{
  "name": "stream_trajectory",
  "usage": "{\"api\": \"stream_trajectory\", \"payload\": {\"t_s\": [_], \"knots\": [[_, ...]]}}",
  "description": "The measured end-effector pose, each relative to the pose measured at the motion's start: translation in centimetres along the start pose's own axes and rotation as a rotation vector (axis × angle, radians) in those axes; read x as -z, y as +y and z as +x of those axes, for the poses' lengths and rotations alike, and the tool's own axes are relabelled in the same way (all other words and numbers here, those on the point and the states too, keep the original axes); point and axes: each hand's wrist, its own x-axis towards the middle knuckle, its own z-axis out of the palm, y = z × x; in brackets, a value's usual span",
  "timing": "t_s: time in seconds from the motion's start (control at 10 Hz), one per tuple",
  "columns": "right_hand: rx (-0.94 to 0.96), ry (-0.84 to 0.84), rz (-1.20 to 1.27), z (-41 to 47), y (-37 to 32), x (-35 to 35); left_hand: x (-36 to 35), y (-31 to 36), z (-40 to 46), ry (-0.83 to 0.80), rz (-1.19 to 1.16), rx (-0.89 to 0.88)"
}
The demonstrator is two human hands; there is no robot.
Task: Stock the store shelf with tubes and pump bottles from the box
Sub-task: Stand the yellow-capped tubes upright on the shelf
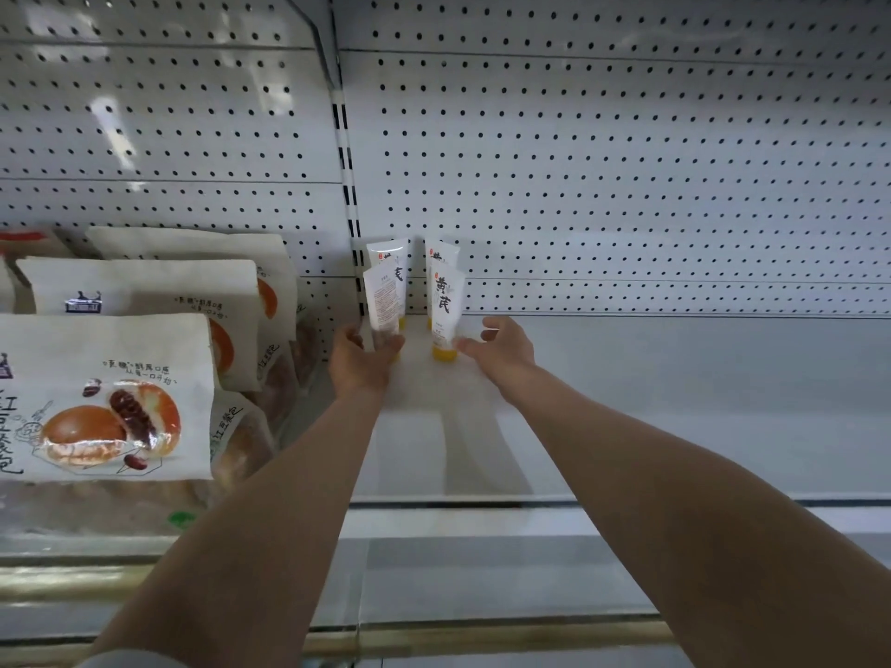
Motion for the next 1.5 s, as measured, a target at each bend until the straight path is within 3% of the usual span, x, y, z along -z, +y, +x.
{"api": "stream_trajectory", "payload": {"t_s": [0.2,0.4,0.8,1.0,1.3,1.5], "knots": [[-0.029,0.071,0.072,-1.9,1.6,5.6,-1.2,1.6,-5.7,0.196,-0.013,-0.020],[-0.035,0.160,0.129,-5.2,4.5,14.1,-5.5,5.0,-14.1,0.188,-0.081,-0.090],[-0.116,0.498,0.189,-15.6,17.2,39.3,-22.7,8.3,-40.2,-0.316,-0.142,-0.176],[-0.305,0.662,0.192,-22.4,26.9,50.3,-30.2,5.8,-52.1,-0.565,-0.058,-0.150],[-0.646,0.961,0.339,-30.2,42.4,59.5,-41.4,-0.6,-63.9,-0.977,0.204,-0.130],[-0.832,0.935,0.501,-31.5,51.1,62.8,-49.5,-6.4,-69.4,-1.201,0.397,0.014]]}}
